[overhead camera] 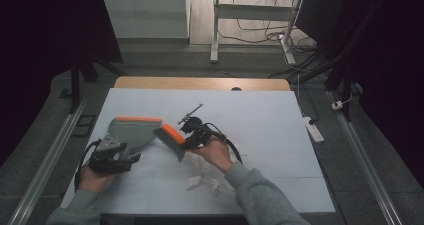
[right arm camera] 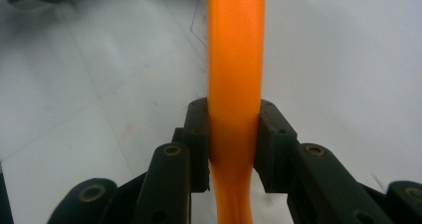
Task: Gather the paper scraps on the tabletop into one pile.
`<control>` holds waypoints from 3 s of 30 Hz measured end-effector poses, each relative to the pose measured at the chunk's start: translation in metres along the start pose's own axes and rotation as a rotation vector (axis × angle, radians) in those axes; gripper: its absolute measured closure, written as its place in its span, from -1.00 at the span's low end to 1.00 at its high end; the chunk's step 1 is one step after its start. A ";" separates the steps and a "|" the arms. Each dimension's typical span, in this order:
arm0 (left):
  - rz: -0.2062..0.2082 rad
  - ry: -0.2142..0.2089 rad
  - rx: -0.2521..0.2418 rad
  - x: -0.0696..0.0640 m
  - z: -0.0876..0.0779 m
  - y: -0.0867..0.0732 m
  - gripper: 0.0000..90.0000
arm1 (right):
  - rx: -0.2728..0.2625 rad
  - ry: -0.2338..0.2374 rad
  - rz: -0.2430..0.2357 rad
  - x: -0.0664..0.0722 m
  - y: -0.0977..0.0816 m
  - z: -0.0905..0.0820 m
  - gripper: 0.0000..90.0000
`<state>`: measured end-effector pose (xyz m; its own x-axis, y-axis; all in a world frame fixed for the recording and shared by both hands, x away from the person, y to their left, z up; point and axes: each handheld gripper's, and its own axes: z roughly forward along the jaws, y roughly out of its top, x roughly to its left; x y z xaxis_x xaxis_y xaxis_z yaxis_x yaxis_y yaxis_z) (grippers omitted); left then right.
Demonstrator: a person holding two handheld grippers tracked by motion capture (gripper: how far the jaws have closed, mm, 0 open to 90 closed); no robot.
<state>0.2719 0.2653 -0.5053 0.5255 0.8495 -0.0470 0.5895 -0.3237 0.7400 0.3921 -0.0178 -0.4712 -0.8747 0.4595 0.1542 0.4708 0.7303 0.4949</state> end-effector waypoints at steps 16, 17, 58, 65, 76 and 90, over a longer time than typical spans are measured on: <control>0.001 0.004 0.006 -0.001 0.002 0.001 -0.29 | -0.142 0.014 -0.008 0.004 -0.034 -0.093 0.57; 0.002 0.004 0.006 -0.001 0.002 0.001 -0.29 | -0.121 0.021 -0.017 0.008 -0.036 -0.092 0.57; -0.001 0.007 0.013 -0.001 0.003 0.000 -0.29 | -0.035 -0.048 -0.135 0.014 -0.064 -0.103 0.57; 0.000 0.007 0.014 -0.001 0.003 0.000 -0.29 | 0.026 0.020 -0.205 0.027 -0.080 -0.121 0.57; 0.004 0.009 0.020 -0.002 0.004 0.001 -0.29 | 0.303 0.031 -0.340 0.055 -0.109 -0.085 0.57; 0.003 0.007 0.018 -0.001 0.004 0.000 -0.29 | 0.293 -0.102 -0.348 0.006 -0.068 -0.068 0.57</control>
<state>0.2740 0.2632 -0.5082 0.5228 0.8515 -0.0404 0.5994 -0.3335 0.7276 0.3474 -0.0990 -0.4460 -0.9776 0.1986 -0.0703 0.1769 0.9551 0.2379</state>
